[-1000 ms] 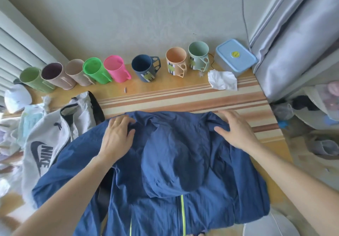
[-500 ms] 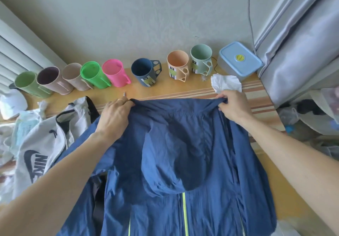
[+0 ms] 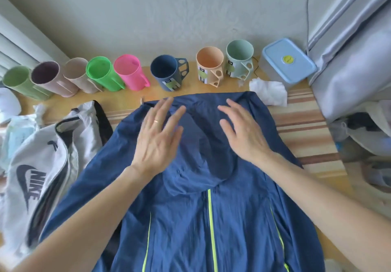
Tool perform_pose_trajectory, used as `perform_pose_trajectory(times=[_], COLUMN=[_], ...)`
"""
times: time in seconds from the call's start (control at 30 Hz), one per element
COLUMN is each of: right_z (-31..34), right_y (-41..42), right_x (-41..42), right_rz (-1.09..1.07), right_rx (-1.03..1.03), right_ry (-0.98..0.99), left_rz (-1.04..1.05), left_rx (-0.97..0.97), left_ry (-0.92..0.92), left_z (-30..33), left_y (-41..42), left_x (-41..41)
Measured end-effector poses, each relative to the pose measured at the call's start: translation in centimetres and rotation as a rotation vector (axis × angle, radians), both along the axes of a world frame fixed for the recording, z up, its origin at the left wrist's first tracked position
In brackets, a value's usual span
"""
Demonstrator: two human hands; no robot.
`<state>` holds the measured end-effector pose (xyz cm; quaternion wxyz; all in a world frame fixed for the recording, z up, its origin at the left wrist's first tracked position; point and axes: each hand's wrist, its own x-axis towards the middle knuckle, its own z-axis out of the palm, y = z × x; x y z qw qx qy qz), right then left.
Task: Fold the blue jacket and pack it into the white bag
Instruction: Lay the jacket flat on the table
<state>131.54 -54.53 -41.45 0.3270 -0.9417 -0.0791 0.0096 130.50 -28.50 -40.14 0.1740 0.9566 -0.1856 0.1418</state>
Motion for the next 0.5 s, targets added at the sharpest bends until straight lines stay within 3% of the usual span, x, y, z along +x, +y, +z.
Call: perform_pose_trajectory(times=[0.07, 0.17, 0.27, 0.4, 0.5], right_z=[-2.4, -6.4, -6.8, -4.2, -4.1], right_y=[1.3, 0.5, -0.3, -1.5, -5.0], right_x=[-3.1, -4.7, -5.5, -10.5, -16.2], right_rz=[0.210, 0.323, 0.228, 0.067, -0.114], right_rx=[-0.173, -0.447, -0.429, -0.311, -0.342], right_ry=[0.004, 0.113, 0.157, 0.040, 0.016], left_rz=[-0.196, -0.150, -0.016, 0.051, 0.051], left_rx=[0.173, 0.385, 0.361, 0.231, 0.241], left_ry=[0.103, 0.332, 0.399, 0.284, 0.425], left_z=[-2.0, -6.7, -7.8, -6.2, -7.7], left_y=[-1.4, -1.5, -1.7, -3.8, -4.5], left_x=[-2.4, -4.8, -6.2, -9.2, -11.4])
